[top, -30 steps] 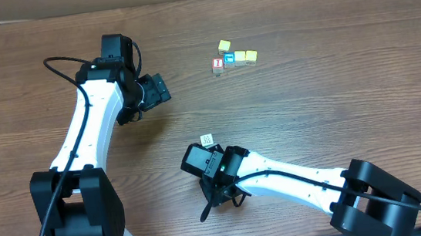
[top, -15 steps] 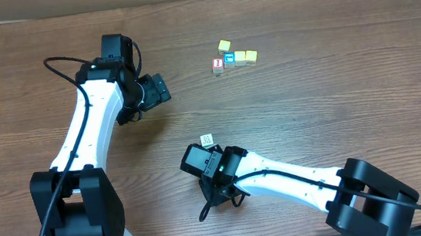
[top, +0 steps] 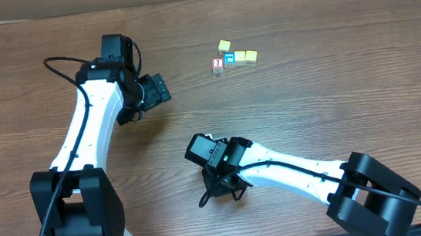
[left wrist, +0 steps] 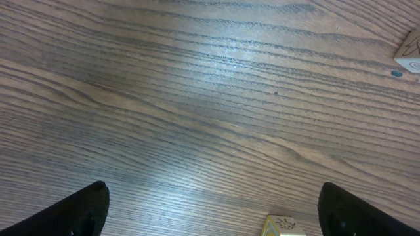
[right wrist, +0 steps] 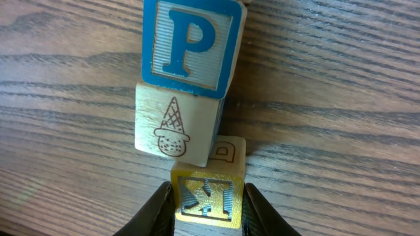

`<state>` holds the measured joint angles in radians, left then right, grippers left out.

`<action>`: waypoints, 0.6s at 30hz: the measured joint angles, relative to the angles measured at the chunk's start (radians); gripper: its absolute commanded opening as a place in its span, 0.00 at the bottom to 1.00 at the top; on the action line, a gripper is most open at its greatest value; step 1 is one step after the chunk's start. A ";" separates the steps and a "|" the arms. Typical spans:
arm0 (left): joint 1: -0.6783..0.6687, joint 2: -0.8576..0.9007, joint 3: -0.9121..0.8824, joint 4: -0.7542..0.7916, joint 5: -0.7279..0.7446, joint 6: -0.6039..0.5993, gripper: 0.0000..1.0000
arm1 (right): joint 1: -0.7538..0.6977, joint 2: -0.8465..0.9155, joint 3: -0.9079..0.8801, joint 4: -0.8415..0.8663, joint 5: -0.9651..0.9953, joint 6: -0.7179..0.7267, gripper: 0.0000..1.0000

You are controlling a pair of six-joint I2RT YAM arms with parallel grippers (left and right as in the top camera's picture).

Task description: Flip 5 blocks

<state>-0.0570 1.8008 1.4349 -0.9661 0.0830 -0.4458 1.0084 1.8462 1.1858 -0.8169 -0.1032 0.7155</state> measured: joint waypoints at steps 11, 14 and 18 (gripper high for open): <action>0.000 0.000 0.000 0.000 0.000 0.000 0.94 | 0.000 0.000 0.000 0.010 -0.027 0.019 0.33; 0.000 0.000 0.000 0.000 0.000 0.000 0.93 | 0.000 0.000 0.000 0.013 -0.039 0.036 0.33; 0.000 0.000 0.000 0.000 0.000 0.000 0.93 | 0.000 0.001 0.000 0.016 -0.048 0.049 0.36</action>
<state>-0.0570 1.8008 1.4349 -0.9661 0.0830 -0.4458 1.0088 1.8469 1.1858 -0.8013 -0.1516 0.7643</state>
